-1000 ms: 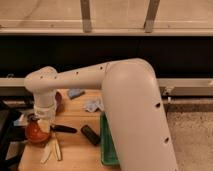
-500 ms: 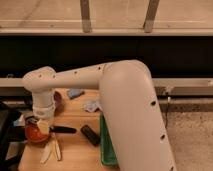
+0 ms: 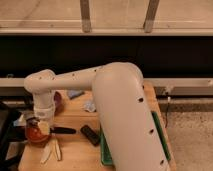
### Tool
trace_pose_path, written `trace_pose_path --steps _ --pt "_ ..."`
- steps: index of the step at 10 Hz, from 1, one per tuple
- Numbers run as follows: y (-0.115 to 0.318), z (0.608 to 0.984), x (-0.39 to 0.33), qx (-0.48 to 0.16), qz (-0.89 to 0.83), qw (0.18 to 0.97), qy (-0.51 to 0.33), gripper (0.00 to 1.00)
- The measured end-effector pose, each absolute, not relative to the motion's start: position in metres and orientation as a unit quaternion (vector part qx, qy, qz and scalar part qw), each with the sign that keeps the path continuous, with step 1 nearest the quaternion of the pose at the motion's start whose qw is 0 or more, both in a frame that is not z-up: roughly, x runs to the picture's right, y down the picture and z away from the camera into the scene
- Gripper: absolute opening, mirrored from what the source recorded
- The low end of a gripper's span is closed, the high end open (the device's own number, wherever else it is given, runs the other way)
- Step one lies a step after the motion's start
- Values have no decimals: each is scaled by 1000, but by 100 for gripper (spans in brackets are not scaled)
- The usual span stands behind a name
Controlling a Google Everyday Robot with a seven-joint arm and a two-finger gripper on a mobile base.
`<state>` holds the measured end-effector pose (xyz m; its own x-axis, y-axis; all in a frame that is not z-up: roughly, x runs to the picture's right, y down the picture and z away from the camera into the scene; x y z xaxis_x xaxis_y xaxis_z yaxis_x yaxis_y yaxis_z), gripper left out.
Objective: Place brush in red bowl
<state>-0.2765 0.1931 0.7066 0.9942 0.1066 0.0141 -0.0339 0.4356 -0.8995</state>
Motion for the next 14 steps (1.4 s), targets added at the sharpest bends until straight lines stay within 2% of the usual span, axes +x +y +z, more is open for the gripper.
trace_pose_path --steps 2,3,8,9,14 --pt "194 711 -274 -539 43 841 -26 1" --pt "196 714 -274 -546 43 837 -22 7" --pt "207 730 -279 -576 36 817 -12 57" --pt "207 730 -280 -577 35 816 -12 60" --pt "197 719 -277 -564 38 825 -10 61"
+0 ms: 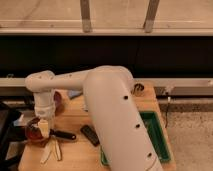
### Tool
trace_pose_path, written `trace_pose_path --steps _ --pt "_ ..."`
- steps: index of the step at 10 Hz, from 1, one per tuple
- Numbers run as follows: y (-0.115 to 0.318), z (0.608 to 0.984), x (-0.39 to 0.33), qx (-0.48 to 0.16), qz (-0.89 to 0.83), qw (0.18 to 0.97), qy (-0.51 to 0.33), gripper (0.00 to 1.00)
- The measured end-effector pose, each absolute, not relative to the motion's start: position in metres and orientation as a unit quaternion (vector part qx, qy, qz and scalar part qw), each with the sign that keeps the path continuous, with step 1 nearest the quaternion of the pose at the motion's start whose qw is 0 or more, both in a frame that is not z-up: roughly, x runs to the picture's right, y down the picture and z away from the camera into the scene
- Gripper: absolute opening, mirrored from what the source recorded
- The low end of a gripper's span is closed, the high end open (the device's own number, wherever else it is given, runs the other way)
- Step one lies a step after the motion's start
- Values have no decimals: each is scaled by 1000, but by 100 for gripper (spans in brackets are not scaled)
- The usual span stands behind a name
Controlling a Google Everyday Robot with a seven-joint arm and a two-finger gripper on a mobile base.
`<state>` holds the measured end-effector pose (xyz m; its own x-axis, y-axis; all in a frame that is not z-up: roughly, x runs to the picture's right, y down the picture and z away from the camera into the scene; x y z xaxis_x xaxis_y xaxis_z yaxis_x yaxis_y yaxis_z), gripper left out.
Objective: Place brush in red bowl
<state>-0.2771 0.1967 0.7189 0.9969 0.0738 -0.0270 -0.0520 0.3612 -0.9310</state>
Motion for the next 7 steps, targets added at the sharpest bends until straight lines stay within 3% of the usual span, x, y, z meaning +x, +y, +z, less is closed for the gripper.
trace_pose_path --steps 4,7 --pt "177 698 -262 -518 76 852 11 61" --pt "150 679 -227 -384 214 896 62 61"
